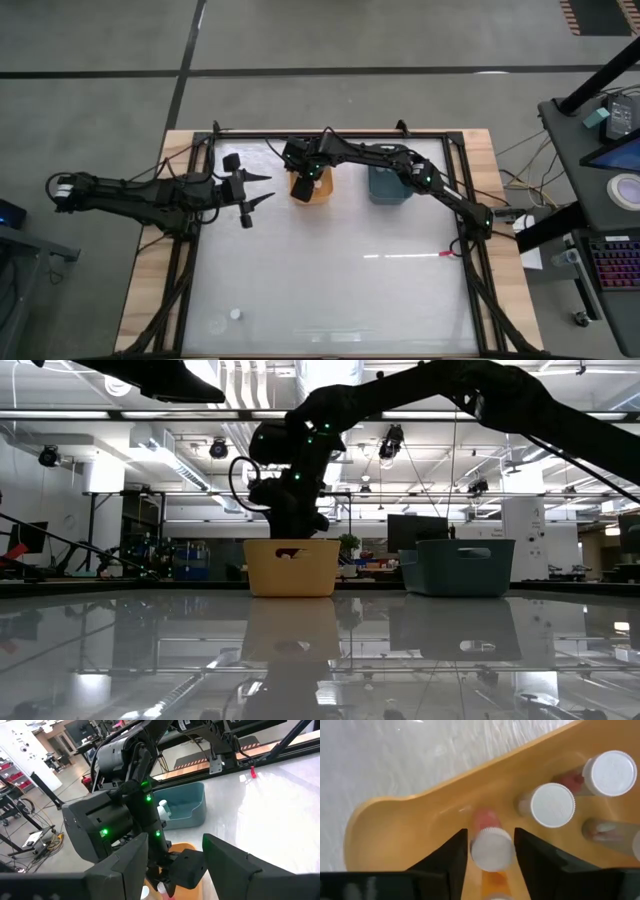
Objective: Pick and place medicine bottles into bin by pill shape (circle, oval)
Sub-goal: Put the pink capsule bottle into the yellow bin, then put the blue capsule bottle into the yellow bin
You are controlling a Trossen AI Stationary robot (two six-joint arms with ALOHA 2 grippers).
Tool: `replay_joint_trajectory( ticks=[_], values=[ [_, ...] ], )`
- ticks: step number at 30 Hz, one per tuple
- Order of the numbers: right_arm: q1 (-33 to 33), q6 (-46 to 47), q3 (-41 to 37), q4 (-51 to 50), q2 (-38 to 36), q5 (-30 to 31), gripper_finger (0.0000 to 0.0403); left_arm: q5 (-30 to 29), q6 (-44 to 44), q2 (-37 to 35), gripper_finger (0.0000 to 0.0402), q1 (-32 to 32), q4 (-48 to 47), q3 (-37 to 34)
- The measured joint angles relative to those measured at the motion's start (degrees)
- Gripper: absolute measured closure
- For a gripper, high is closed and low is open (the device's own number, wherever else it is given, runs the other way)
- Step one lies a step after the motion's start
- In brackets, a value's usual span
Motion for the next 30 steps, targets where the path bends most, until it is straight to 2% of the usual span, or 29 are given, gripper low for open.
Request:
replay_joint_trajectory(
  ticks=[5,10,21,30],
  values=[
    [0.0,0.6,0.0,0.4,0.0,0.0,0.0218,0.0,0.0,0.0,0.0228,0.0,0.0,0.0],
    [0.0,0.6,0.0,0.4,0.0,0.0,0.0205,0.0,0.0,0.0,0.0228,0.0,0.0,0.0],
    [0.6,0.6,0.0,-0.6,-3.4,0.2,0.0210,0.0,0.0,0.0,0.0228,0.0,0.0,0.0],
    [4.6,0.6,0.1,-8.2,-10.2,0.2,0.0229,0.0,-0.2,0.1,0.0228,0.0,0.0,0.0]
  ],
)
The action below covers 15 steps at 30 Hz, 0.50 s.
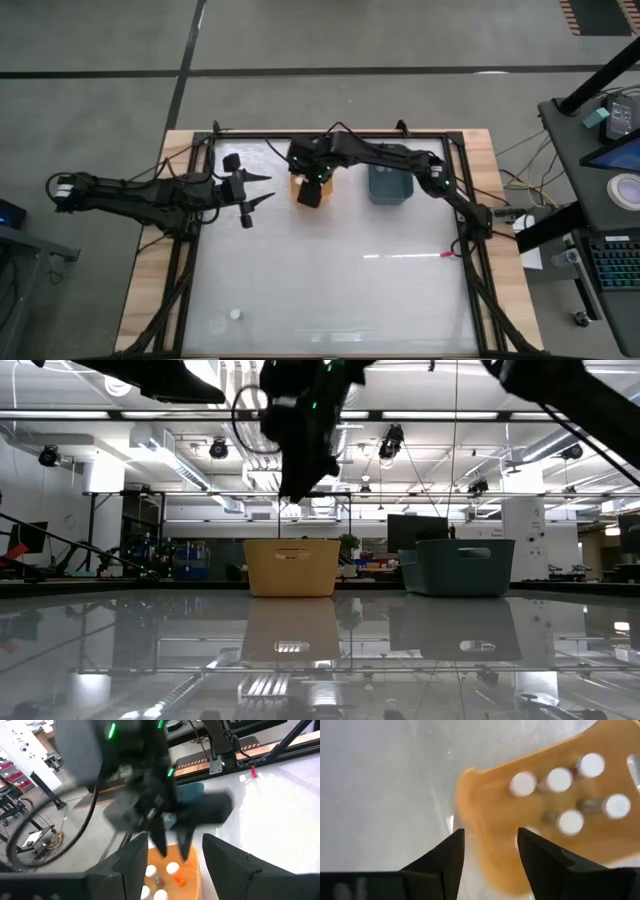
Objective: Pick and place medicine bottles into bin by pill shape (circle, oval)
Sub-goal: Put the blue capsule bottle into the yellow bin
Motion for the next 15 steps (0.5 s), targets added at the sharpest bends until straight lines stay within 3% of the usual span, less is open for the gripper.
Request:
replay_joint_trajectory(
  ticks=[6,15],
  values=[
    [4.5,1.3,-0.2,-6.2,-3.9,0.3,0.0229,0.0,-1.4,0.1,0.0228,0.0,0.0,0.0],
    [12.0,2.0,-4.4,-6.8,-9.1,0.3,0.0229,0.0,-4.5,0.3,0.0228,0.0,-0.1,0.0]
  ],
)
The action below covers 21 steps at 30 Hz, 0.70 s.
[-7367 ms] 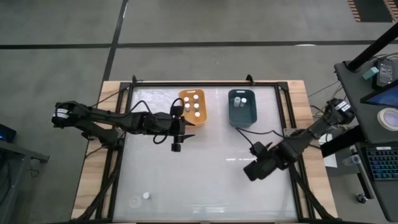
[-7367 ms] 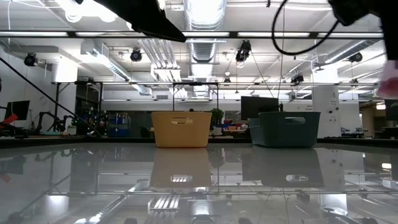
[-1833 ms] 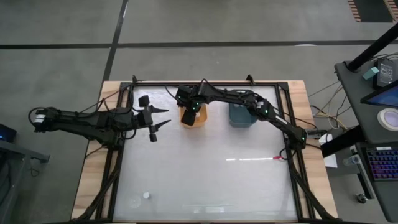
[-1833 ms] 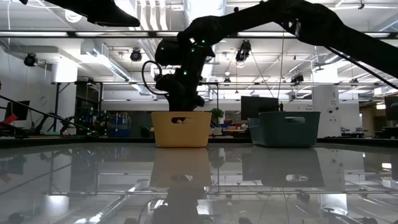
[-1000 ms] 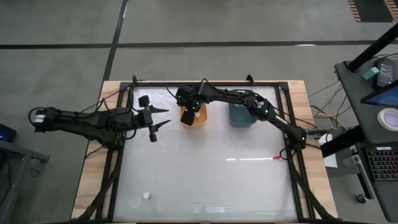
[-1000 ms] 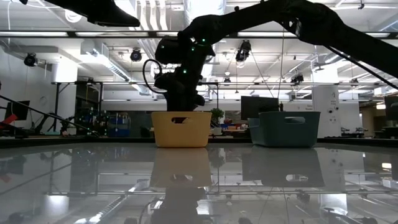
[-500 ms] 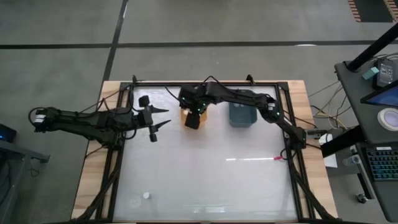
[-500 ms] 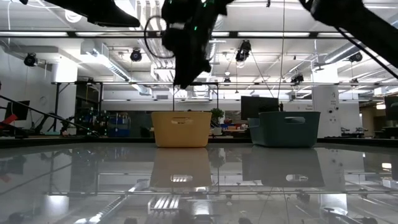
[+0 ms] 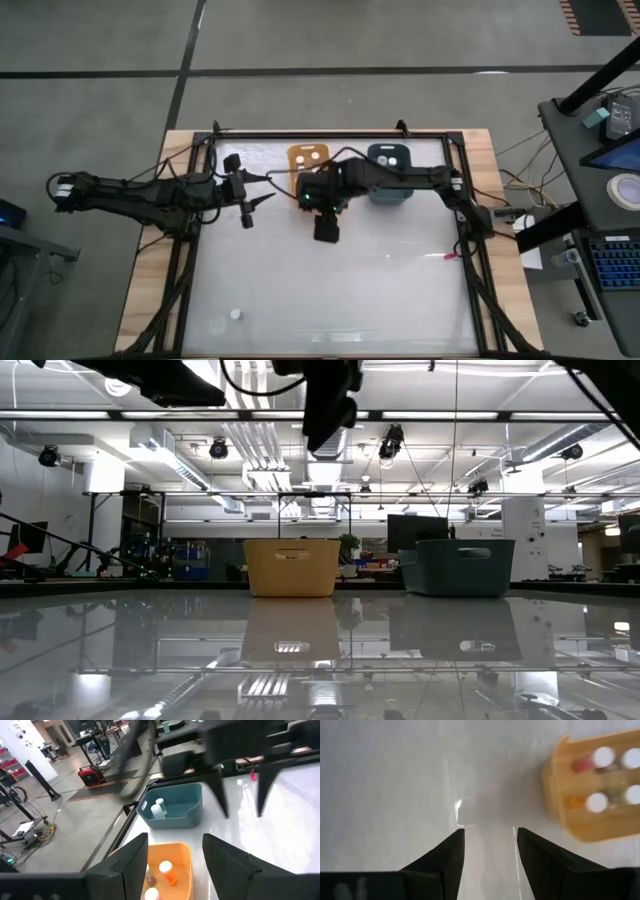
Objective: Pick and place medicine bottles into bin by pill shape (circle, oval)
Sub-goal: Put the blue capsule bottle into the yellow bin
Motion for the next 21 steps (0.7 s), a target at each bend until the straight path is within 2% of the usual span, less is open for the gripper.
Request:
replay_joint_trajectory(
  ticks=[3,7,11,21],
  values=[
    [1.8,1.3,-5.0,2.0,-3.0,0.9,0.0229,0.1,-1.6,0.1,0.0228,0.0,0.0,0.0],
    [4.1,1.5,-15.6,9.0,-8.7,6.9,0.0229,0.5,-2.9,1.1,0.0228,-0.2,0.0,0.0],
    [6.0,1.3,-28.3,21.3,-15.3,10.7,0.0229,0.7,-3.1,3.0,0.0228,-0.7,0.5,0.0],
    [7.8,-6.5,-57.2,54.5,-30.6,10.7,0.0229,0.8,-3.0,10.2,0.0228,-2.3,10.5,0.9]
  ],
)
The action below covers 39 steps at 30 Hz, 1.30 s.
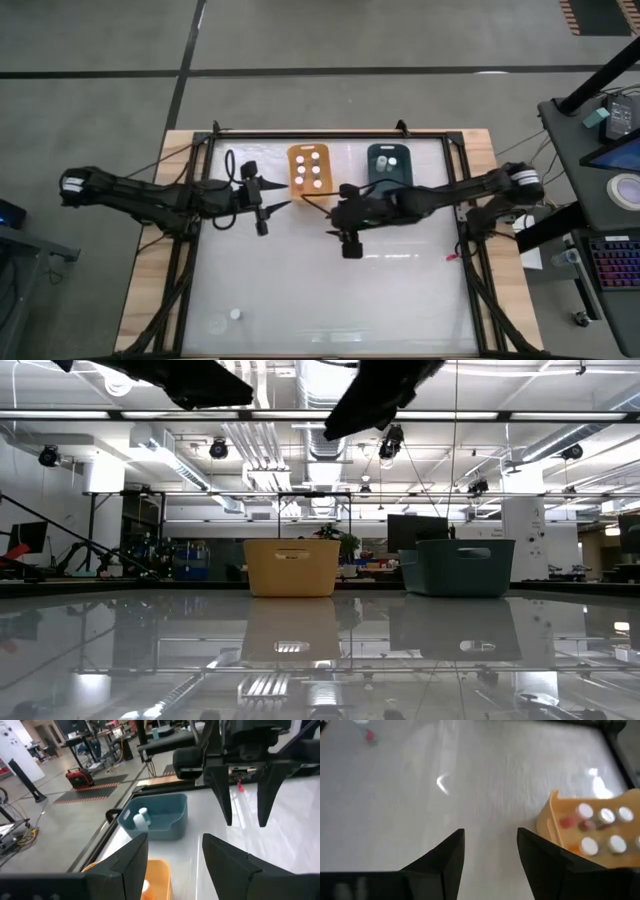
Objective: Pick and place medicine bottles into bin by pill shape (circle, oval)
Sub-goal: Put the blue capsule bottle into the yellow bin
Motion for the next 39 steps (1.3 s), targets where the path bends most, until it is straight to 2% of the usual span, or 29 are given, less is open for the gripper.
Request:
replay_joint_trajectory(
  ticks=[6,11,16,21,28,32,39],
  values=[
    [0.0,-5.2,-12.6,14.2,-8.1,-0.1,0.0230,0.0,-0.2,4.2,0.0228,-0.1,5.9,0.0],
    [0.0,-10.5,-22.1,27.5,-14.2,-0.1,0.0230,0.0,-3.8,7.3,0.0228,-0.7,9.3,0.1],
    [0.0,-17.6,-29.8,40.6,-17.5,-0.2,0.0229,0.0,-10.9,10.0,0.0228,-1.7,9.4,1.4],
    [0.0,-21.4,-33.2,44.5,-19.9,-0.2,0.0230,0.0,-19.3,12.1,0.0228,-4.8,8.0,2.7],
    [0.0,-24.9,-33.8,44.6,-22.3,-0.2,0.0230,0.0,-37.3,13.8,0.0228,-10.9,-3.9,9.9],
    [0.0,-25.5,-33.7,44.7,-23.1,-0.2,0.0229,0.0,-52.0,14.7,0.0228,-13.7,-11.0,15.6],
    [0.0,-25.6,-33.7,43.9,-23.5,-0.2,0.0230,0.0,-74.4,17.3,0.0228,-18.5,-14.0,22.1]
  ],
)
